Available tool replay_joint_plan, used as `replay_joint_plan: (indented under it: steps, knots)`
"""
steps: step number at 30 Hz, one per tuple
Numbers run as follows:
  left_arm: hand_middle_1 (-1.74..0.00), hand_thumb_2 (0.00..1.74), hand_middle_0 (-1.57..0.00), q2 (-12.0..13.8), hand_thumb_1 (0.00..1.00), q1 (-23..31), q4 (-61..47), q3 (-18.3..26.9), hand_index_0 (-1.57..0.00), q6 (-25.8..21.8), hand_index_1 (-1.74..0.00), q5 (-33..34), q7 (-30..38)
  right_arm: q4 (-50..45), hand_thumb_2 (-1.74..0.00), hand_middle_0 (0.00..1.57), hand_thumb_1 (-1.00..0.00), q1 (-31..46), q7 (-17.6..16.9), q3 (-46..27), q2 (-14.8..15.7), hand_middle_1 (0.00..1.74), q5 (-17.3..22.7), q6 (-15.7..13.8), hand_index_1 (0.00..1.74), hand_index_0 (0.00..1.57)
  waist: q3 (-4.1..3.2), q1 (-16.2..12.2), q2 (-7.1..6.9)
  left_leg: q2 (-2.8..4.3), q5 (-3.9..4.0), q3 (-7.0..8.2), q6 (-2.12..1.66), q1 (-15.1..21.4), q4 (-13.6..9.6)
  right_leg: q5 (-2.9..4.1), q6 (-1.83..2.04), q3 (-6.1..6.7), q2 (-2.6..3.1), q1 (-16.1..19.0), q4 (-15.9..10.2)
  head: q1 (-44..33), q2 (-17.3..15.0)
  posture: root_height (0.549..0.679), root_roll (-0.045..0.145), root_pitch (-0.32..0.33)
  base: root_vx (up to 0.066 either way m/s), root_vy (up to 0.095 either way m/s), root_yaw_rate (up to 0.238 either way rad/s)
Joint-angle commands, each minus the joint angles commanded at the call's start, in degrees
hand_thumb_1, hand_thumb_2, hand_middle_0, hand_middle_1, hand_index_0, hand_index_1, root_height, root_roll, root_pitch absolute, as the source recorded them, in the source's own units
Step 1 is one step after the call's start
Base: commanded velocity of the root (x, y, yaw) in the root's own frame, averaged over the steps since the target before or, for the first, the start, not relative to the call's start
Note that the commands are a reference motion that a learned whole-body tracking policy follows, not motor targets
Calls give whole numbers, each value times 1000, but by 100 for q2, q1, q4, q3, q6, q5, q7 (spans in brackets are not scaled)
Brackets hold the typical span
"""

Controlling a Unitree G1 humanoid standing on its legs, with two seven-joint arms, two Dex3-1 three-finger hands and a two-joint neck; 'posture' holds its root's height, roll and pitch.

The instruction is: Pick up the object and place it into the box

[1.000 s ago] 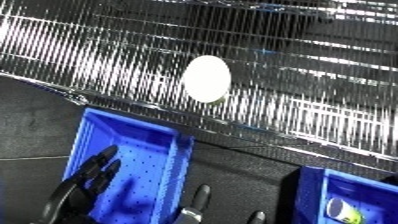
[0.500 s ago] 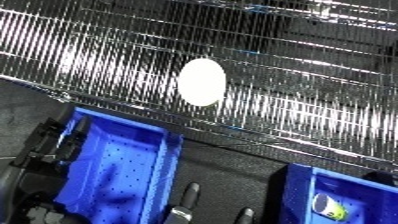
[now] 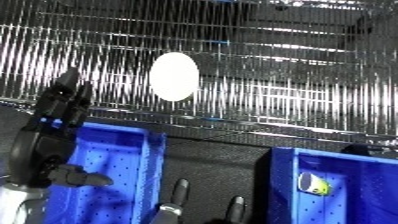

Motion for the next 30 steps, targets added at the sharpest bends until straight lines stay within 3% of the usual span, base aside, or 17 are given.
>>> replay_joint_plan:
  steps: [14, 21, 30]
  knots:
    - [0, 0, 0, -199, 0, -940, 1360, 0, 0, -124, 0, 754, 1276, -281, 0, 0, 0, -204, 28, 262, 43, 0, 19, -160, 0, 0, 154, -285, -310, 177, -145, 107, 63, -366, 364, 54, 31, 158, 207, -378, 190, -685, 936, 631, -5, 42, -7, 18, -127]
    - [0, 0, 0, -225, 0, -1383, 1956, -48, 0, 42, 0, 901, 1427, -506, 0, 0, 0, -234, -50, 383, 55, 0, 88, -166, 0, 0, 160, -454, -443, 263, -207, 117, 83, -581, 443, 97, 57, 214, 308, -601, 197, -902, 1376, 629, -17, 71, -15, 2, -102]
    - [0, 0, 0, -260, 0, -2028, 2404, -224, 0, 289, 0, 915, 1322, -679, 0, 0, 0, -262, -143, 554, 93, 0, 229, -161, 0, 0, 160, -678, -549, 322, -315, 142, 99, -812, 594, 114, 72, 282, 379, -844, 244, -968, 1544, 626, -23, 100, 6, -3, -68]
